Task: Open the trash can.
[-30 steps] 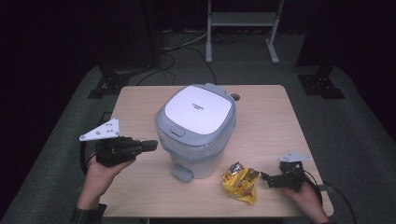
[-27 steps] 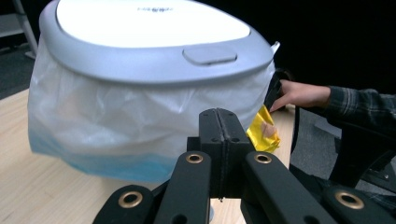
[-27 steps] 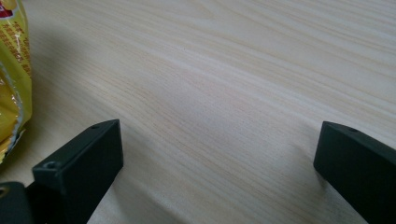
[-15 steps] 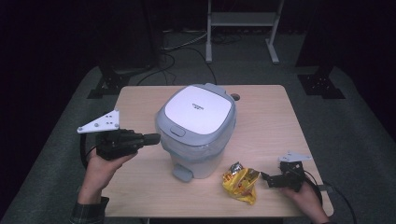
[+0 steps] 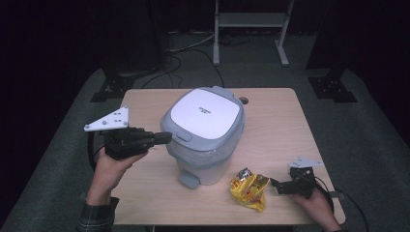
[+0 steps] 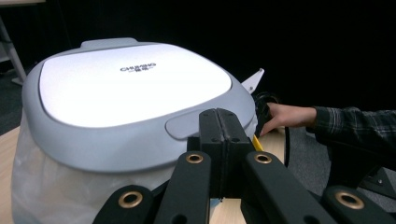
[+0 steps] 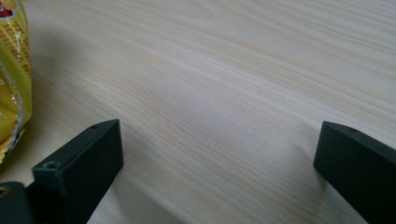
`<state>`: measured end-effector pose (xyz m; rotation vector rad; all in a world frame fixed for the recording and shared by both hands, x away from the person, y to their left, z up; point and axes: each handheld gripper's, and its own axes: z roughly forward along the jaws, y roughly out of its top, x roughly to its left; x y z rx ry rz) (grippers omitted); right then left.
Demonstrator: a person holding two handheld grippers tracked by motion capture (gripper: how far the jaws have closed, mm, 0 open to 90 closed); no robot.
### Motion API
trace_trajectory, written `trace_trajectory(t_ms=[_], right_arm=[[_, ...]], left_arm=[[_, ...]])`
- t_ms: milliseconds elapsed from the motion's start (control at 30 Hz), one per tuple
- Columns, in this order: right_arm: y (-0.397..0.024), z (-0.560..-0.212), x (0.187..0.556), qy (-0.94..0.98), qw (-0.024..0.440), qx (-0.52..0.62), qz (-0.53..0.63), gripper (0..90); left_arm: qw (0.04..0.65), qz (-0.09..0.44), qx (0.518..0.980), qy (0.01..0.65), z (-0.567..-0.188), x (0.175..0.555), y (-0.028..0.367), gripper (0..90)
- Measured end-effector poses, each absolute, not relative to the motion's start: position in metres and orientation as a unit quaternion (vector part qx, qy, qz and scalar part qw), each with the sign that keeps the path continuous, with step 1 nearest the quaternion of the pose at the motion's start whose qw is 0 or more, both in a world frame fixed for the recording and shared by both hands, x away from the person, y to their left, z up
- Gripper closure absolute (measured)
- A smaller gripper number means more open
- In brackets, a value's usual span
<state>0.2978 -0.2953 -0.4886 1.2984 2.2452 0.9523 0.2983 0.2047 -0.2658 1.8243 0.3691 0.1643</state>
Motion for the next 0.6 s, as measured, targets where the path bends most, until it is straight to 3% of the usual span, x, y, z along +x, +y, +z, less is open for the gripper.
trace_trajectory(t_ms=[600], right_arm=[[-0.295,-0.489,0.298,0.798,0.188,0.461,0.339,0.4]], left_arm=[[0.584,0.068,0.795,0.15,-0.269,0.318,0.178,90.0]])
